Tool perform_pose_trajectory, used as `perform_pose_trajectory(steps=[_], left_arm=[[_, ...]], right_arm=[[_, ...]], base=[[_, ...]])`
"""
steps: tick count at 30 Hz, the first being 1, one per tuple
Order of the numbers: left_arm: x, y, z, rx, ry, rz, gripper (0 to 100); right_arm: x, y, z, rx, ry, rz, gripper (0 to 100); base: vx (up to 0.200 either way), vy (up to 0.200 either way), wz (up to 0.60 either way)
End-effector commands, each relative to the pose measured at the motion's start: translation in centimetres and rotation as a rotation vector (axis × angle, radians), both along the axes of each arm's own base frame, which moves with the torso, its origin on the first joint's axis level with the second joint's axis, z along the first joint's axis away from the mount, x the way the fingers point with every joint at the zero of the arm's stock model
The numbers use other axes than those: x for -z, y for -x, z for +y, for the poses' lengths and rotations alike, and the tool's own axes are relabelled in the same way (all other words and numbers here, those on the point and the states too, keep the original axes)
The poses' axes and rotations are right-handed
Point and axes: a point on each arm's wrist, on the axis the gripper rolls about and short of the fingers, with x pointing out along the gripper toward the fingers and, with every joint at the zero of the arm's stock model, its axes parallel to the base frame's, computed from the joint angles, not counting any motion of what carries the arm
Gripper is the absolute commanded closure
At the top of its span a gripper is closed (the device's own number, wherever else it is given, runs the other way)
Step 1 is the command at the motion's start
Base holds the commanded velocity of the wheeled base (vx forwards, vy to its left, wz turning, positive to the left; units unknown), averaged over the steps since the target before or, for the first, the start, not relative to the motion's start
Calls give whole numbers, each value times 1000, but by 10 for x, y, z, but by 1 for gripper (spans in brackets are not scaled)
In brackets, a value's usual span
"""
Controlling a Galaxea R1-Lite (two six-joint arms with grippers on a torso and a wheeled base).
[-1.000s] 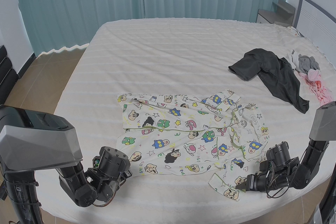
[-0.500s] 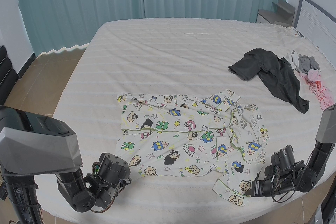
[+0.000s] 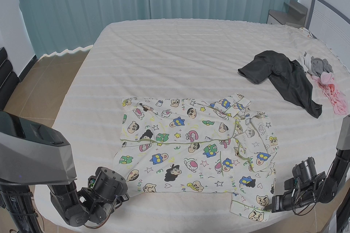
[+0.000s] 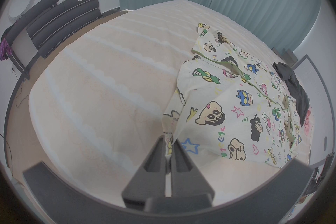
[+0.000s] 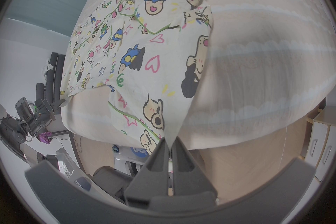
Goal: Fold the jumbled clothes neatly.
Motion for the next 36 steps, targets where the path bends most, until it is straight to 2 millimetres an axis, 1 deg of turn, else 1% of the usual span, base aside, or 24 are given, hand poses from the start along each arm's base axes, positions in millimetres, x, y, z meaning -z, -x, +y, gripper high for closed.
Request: perform_pose_trajectory(steps=[1,6,10,16,20,27,32,36], left_arm=[[2,11,6,9,-21,37,100],[6,28,6,60,-42,91,100],[8,37,7,82,-59,114,100],[10,48,14,91,-87,154,100],[11,52,16,94,-97,167,100],[12,61,13,132,-109,181,100],[12,66,17,132,-122,198,100],[13,68,19,131,-128,206,100]], right_arm=[[1,8,-4,-4,9,26,100],[4,16,-6,-29,24,54,100],[4,20,-7,-51,31,62,100],[5,23,-7,-57,39,96,100],[5,26,-7,-74,48,109,100],[6,29,-8,-82,57,145,100],[7,35,-9,-112,74,187,100],[7,35,-9,-118,76,189,100]], base=[[0,0,0],[0,0,0],[0,0,0],[0,0,0],[0,0,0],[0,0,0],[0,0,0],[0,0,0]])
